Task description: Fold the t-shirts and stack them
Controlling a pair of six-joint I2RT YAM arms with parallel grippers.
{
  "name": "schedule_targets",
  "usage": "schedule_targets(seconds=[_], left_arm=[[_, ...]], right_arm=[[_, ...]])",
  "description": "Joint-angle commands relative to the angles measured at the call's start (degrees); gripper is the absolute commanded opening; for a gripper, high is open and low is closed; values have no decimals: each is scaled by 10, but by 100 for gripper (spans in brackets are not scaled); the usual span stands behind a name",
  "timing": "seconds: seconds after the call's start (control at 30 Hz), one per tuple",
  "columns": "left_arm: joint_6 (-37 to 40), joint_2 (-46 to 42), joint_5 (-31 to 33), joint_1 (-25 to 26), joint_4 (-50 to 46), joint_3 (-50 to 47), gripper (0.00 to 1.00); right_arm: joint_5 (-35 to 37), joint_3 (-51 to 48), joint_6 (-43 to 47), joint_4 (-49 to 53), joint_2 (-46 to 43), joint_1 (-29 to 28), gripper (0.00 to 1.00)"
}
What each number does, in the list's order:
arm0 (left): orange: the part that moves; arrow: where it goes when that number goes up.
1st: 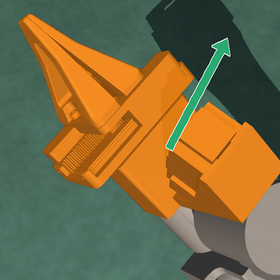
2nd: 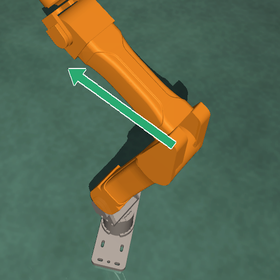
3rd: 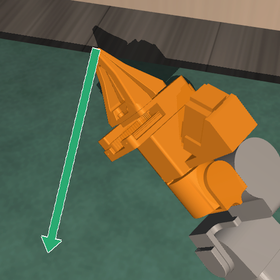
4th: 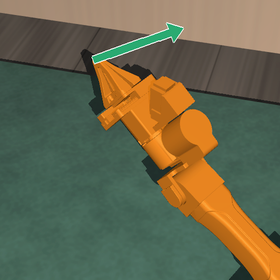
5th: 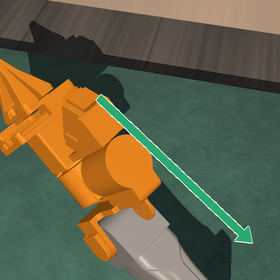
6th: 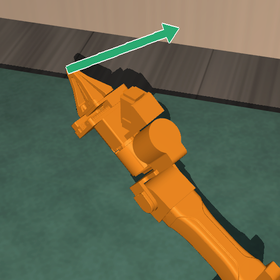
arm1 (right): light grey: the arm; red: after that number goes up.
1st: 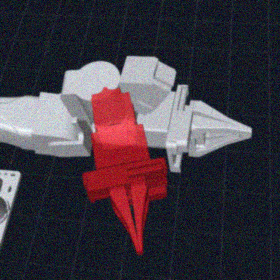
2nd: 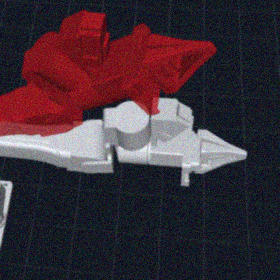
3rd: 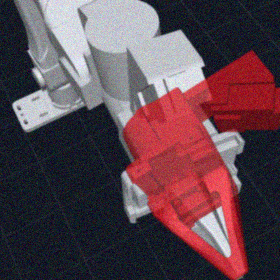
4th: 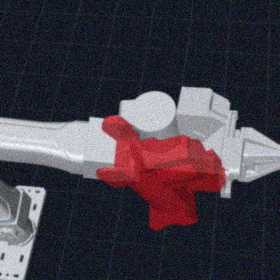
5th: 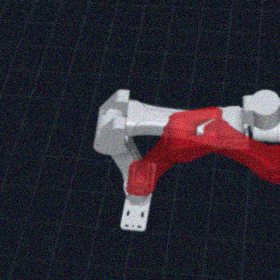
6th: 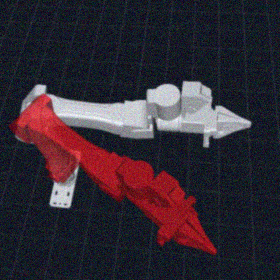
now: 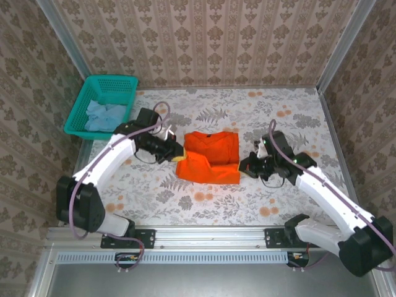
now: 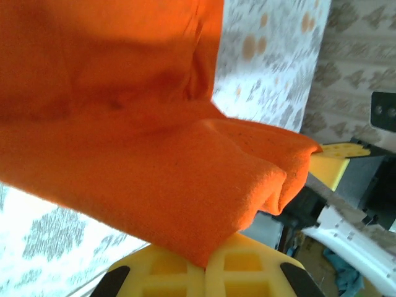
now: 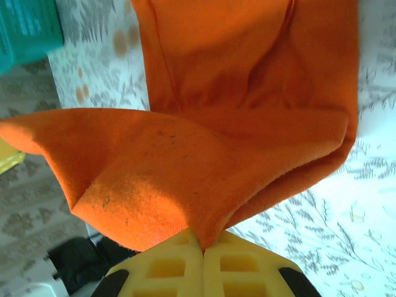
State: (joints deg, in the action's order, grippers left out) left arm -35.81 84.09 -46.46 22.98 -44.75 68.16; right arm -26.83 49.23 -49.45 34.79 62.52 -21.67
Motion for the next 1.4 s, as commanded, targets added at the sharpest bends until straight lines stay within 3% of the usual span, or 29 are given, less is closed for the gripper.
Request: schedule_targets(seconds=[0.0, 0.3, 0.33, 0.47, 0.53, 0.6, 0.77, 0.87, 0.93, 1.13, 1.37], left_arm=[[-37, 50, -40, -16, 60, 52, 0], [-135, 276, -76, -80, 158, 191, 0], [-148, 309, -78, -89, 163, 216, 0], [-202, 399, -38, -114, 168, 300, 53], [-203, 419, -4, -124, 146, 349, 65], [-206, 414, 29, -132, 136, 375, 73], [-134, 359, 67, -117, 85, 379, 70], [-60, 337, 75, -83, 36, 363, 52], [-20, 323, 71, -56, 27, 333, 46], [38, 287, 92, 23, 36, 243, 42], [90, 294, 163, 62, 55, 138, 39]], right_arm=[[-12, 66, 11, -25, 68, 29, 0], [0, 304, 33, -1, 370, 98, 0], [-10, 335, 35, -4, 415, 103, 4], [-3, 470, 39, 40, 567, 127, 58], [13, 522, 46, 59, 608, 141, 63], [23, 563, 54, 83, 626, 156, 63], [44, 537, 103, 106, 550, 164, 60], [31, 440, 105, 66, 473, 162, 47], [5, 369, 93, 18, 427, 152, 39], [-25, 201, 22, -145, 352, 68, 31], [-2, 86, -33, -243, 389, 2, 19]])
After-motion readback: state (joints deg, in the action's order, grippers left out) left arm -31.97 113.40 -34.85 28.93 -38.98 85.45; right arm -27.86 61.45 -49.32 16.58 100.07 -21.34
